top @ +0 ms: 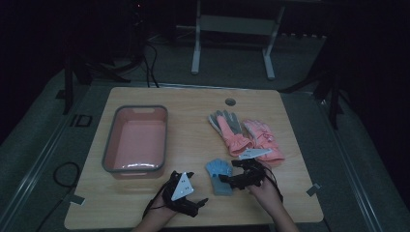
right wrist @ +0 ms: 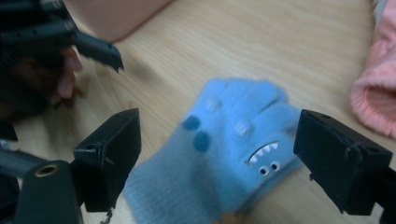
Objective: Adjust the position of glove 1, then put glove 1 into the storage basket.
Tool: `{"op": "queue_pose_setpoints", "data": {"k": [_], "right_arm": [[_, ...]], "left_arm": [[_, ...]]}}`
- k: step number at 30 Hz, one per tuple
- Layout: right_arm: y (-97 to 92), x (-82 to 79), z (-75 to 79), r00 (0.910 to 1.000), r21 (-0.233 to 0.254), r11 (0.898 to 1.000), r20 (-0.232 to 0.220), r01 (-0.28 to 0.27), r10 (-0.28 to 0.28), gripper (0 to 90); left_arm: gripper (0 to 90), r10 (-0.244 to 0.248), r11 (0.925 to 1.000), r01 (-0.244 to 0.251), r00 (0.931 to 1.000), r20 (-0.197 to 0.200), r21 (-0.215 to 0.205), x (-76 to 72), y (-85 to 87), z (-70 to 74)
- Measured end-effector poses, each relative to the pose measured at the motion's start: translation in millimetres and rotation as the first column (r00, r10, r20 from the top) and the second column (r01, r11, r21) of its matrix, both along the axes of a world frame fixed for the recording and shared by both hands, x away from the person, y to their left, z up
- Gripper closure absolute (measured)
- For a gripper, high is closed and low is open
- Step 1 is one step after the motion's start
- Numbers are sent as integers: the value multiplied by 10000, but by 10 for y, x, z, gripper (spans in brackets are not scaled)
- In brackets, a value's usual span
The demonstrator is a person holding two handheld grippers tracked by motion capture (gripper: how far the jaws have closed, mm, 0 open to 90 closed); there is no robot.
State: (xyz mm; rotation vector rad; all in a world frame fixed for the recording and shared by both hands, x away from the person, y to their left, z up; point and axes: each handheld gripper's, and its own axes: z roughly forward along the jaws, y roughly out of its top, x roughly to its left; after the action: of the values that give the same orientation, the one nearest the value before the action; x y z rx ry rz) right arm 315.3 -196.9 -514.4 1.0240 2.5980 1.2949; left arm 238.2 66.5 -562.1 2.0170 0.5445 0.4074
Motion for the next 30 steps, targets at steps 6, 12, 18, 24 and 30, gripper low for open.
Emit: {"op": "queue_pose_setpoints", "data": {"k": [6,12,18,24,30], "right_arm": [[-86,52,23,9991,-357,9985,-67,-414,412,140],[-149,87,57,9980,-234,9980,-236,-586,581,129],[-160,117,61,9978,-448,9968,-44,-669,668,230],[-151,218,-14,9990,-621,9971,-51,-437,435,367],[-125,267,-27,9994,-488,9982,-7,-354,354,418]], "left_arm": [[39,-749,9957,777,9957,-551,498,11,-49,48],[32,-1039,9925,1130,9806,-1663,464,32,-91,99],[34,-1050,9925,1131,9832,-1493,467,73,-114,203],[107,-1627,9812,1683,9846,-634,945,35,-206,217],[167,-2225,9687,2241,9746,-267,1068,62,-303,246]]}}
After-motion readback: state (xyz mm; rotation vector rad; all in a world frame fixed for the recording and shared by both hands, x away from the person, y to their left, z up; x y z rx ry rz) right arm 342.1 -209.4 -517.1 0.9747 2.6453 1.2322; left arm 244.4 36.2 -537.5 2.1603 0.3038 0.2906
